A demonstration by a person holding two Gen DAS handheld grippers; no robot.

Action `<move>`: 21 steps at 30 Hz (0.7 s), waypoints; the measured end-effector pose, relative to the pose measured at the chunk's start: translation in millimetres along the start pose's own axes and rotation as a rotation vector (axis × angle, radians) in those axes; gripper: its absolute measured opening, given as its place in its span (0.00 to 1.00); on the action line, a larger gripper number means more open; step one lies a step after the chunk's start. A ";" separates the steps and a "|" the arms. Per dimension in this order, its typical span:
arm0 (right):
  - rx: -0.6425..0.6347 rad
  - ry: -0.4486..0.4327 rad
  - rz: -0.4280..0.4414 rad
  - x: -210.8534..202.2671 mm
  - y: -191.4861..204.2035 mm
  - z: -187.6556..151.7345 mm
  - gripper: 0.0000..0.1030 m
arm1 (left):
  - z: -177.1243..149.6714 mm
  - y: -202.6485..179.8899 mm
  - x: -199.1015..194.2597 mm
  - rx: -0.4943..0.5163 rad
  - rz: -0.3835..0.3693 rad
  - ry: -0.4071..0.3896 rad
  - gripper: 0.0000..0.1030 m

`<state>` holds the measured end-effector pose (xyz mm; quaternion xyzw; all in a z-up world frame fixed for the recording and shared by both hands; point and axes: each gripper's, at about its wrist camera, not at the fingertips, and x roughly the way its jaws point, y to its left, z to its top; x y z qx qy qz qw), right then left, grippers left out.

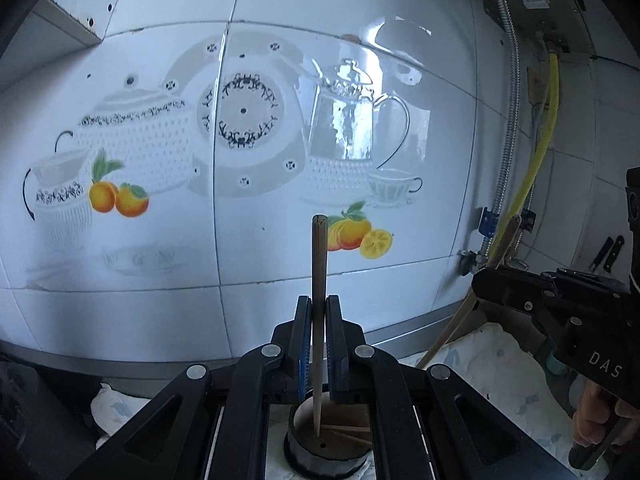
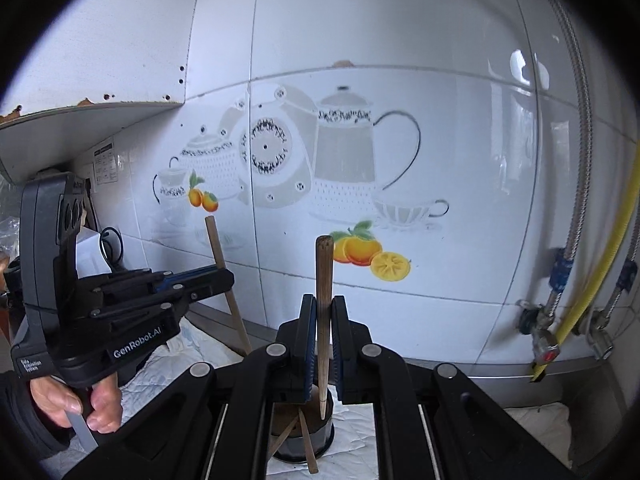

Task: Organize utensils
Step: 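Lower both chopsticks into the black holder with both grippers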

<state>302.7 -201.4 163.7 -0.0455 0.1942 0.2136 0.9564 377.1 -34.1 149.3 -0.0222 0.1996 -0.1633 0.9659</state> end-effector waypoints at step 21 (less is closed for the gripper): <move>-0.007 0.132 -0.004 9.9 3.1 -21.0 0.24 | -28.5 5.8 -7.3 0.018 0.022 0.205 0.09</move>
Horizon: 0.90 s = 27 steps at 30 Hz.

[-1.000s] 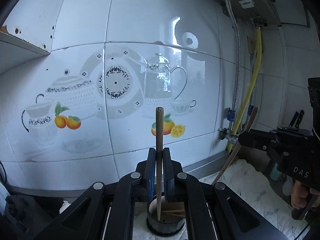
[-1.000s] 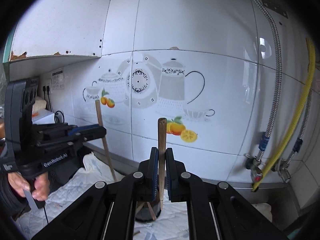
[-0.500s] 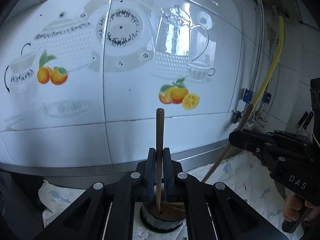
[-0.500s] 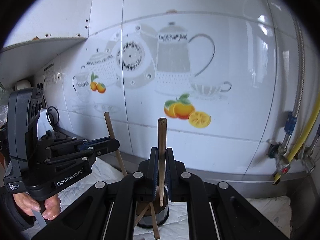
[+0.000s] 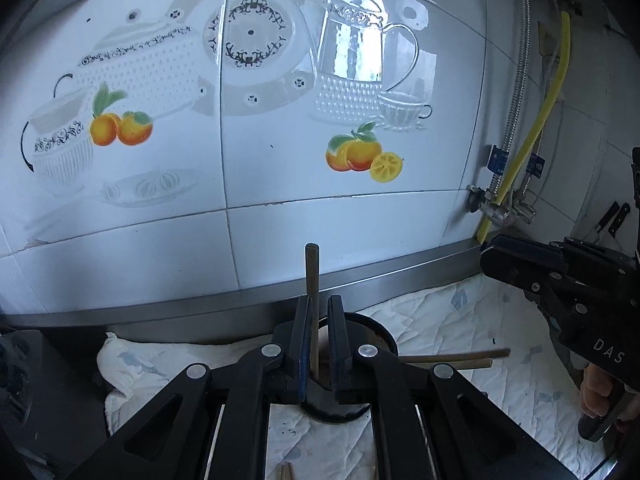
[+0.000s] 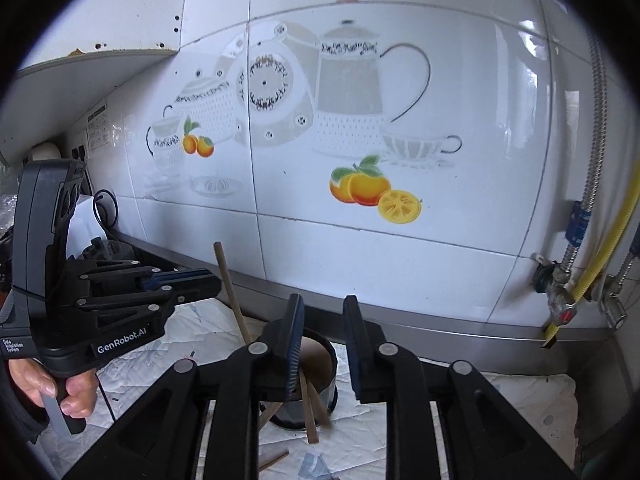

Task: Organize utensils
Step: 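Lower both chopsticks into the black holder with both grippers, then open both grippers to drop the chopsticks into the holder, then withdraw both open grippers from the holder toward the mat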

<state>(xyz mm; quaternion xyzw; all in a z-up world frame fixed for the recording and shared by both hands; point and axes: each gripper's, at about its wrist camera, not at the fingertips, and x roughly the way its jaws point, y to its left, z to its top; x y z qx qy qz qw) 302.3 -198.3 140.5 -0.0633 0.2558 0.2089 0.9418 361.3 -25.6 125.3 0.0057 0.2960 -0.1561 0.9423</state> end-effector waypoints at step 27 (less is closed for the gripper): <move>-0.033 0.057 -0.013 -115.9 53.7 -125.7 0.49 | -133.0 16.4 -188.8 0.038 0.071 -0.003 0.66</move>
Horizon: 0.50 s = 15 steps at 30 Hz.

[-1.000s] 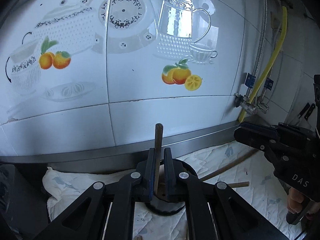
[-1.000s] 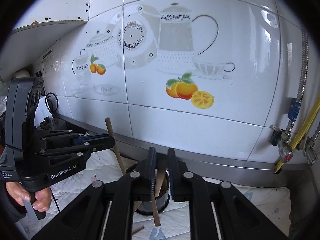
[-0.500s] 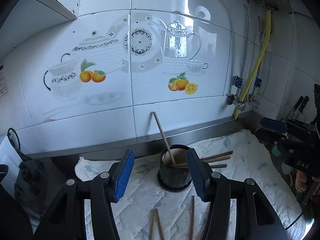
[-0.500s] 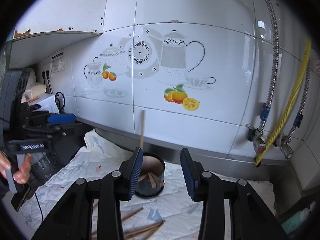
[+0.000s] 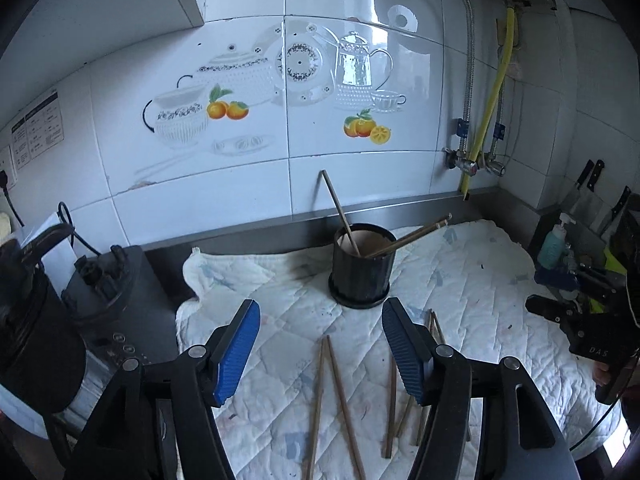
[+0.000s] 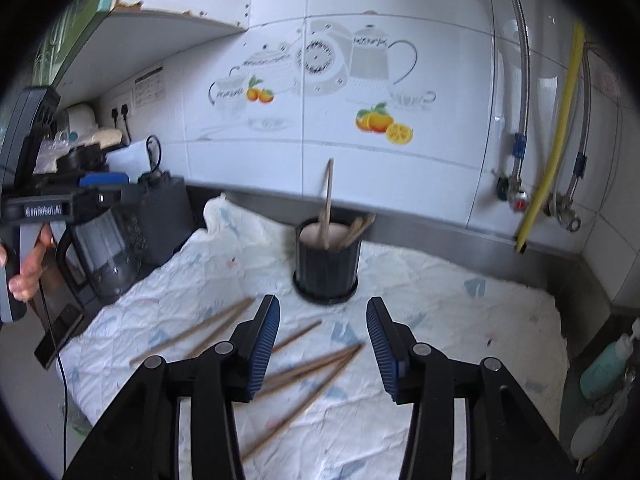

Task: Organize utensils
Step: 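Withdraw both open grippers from the holder toward the mat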

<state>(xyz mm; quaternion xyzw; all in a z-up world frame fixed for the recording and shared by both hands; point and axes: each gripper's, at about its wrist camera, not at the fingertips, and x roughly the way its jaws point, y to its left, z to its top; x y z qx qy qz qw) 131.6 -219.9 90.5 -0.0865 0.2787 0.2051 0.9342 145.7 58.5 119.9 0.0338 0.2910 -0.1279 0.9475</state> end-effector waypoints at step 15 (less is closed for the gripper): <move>0.026 0.112 0.033 7.8 42.9 -108.5 0.50 | -120.5 6.0 -3.4 -0.076 -0.031 0.096 0.66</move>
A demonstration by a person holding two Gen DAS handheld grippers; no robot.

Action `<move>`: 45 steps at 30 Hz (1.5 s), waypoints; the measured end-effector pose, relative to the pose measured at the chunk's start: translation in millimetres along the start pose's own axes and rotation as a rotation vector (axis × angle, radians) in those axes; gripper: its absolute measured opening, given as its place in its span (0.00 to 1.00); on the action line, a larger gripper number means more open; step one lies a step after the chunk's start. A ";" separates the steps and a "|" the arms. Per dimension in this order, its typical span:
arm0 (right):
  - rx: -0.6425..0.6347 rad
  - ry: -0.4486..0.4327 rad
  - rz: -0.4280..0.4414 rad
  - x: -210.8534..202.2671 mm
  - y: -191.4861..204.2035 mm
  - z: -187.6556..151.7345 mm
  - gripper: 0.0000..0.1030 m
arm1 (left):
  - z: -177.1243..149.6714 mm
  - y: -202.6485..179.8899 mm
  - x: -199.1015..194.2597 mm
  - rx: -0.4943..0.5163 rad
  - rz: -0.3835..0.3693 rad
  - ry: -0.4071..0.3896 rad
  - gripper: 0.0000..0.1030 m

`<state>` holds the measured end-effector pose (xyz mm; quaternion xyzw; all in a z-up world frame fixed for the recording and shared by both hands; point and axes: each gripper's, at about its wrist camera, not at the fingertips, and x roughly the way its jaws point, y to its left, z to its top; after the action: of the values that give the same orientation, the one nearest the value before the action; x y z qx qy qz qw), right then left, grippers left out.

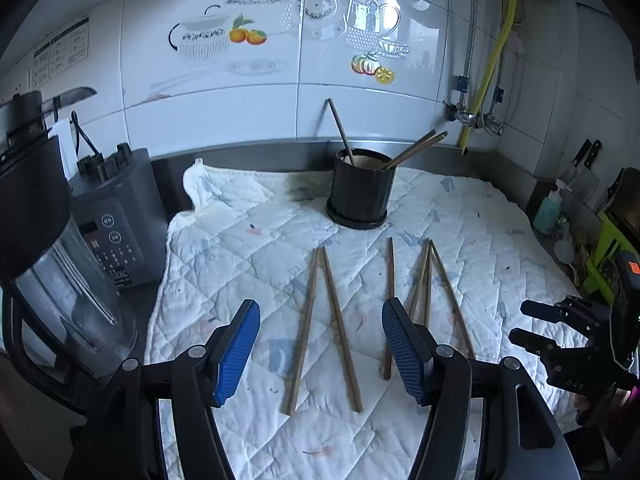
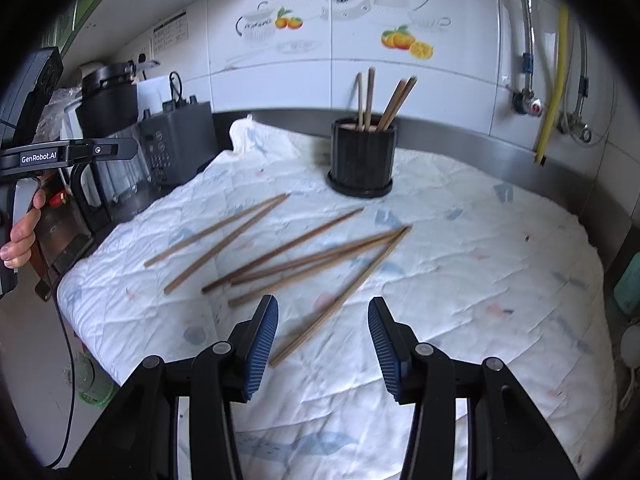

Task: Organize utensils
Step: 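Withdraw both open grippers from the holder toward the mat, then close the left gripper on a chopstick while the right gripper grasps another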

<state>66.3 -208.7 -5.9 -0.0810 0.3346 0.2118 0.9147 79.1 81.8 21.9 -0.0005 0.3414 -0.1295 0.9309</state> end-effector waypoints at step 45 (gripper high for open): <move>0.103 0.029 -0.148 34.6 -4.3 -44.7 0.10 | -71.3 -96.7 100.4 0.082 -0.186 0.128 0.46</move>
<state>66.2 -213.9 -62.3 -0.0615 0.3513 0.1251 0.9258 84.2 -29.7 -88.0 0.0141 0.3928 -0.2290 0.8905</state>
